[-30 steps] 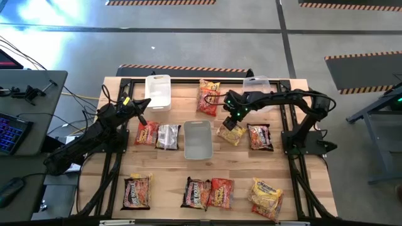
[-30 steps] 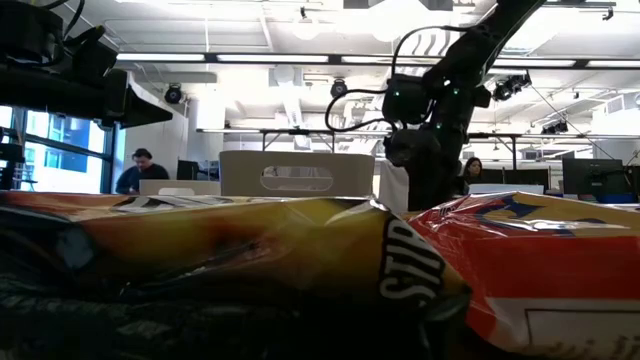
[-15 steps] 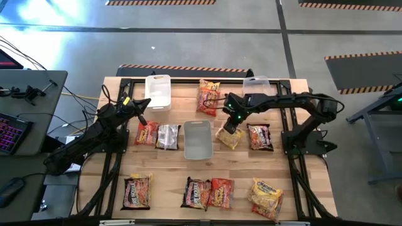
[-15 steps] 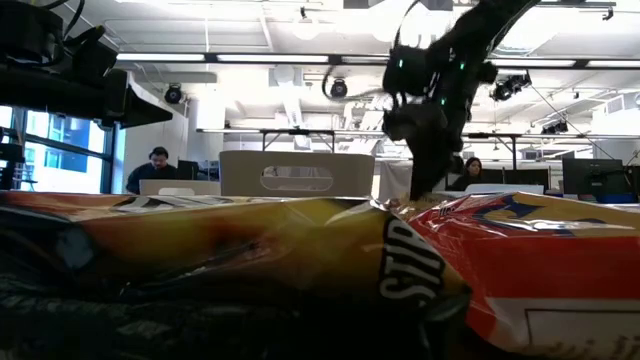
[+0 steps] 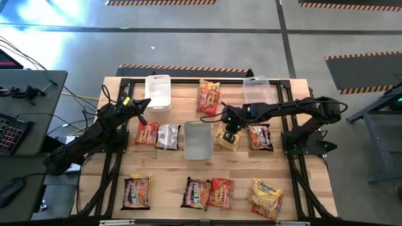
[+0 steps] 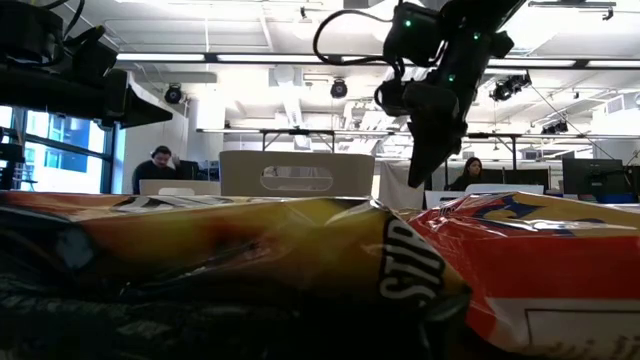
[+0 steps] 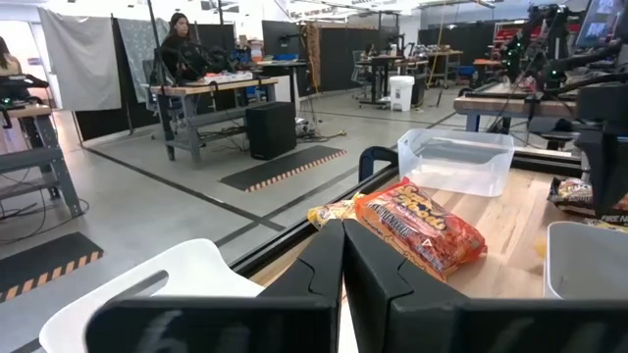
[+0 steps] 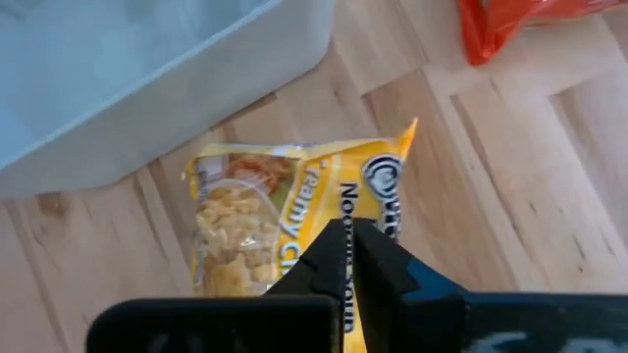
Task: Sort Maruchan noodles
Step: Put the yellow noodle pack into the gray bin
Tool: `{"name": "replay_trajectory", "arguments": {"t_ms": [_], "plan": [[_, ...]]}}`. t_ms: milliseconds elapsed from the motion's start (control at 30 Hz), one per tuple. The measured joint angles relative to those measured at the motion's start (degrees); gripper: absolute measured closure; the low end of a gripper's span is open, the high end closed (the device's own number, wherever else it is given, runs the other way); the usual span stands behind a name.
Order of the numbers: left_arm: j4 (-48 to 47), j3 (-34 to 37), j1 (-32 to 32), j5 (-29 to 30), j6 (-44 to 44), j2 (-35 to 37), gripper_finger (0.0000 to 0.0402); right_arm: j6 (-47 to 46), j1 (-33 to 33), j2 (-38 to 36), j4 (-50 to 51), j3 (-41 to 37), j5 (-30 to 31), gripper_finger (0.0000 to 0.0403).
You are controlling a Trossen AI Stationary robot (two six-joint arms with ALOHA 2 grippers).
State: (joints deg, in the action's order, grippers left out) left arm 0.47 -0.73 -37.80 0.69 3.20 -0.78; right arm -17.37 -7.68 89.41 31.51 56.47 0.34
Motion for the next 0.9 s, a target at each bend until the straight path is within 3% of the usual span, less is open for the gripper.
{"name": "replay_trajectory", "arguments": {"t_ms": [200, 367, 500, 633, 900], "plan": [[0.0, 0.0, 0.0, 0.0, 0.0, 0.0, 0.0401, -9.0, 0.2, 0.0, 4.4, 0.0, 0.0, 0.0374], [0.0, 0.0, 0.0, 0.0, -0.1, 0.0, 0.0401, -15.1, 0.1, 0.0, 9.6, 0.0, 1.8, 0.0283], [0.0, 0.0, 0.0, 0.0, -0.1, 0.0, 0.0401, -13.5, -1.3, -0.1, 3.9, -1.4, 3.2, 0.0196], [0.0, 0.0, 0.0, 0.0, -4.4, 0.0, 0.0401, -9.6, -5.0, -0.1, -4.7, -4.6, -1.5, 0.0137], [0.0, 0.0, 0.0, 0.0, -15.7, 0.0, 0.0401, -6.2, -10.8, 0.2, -20.0, -14.0, -13.6, 0.0116]]}}
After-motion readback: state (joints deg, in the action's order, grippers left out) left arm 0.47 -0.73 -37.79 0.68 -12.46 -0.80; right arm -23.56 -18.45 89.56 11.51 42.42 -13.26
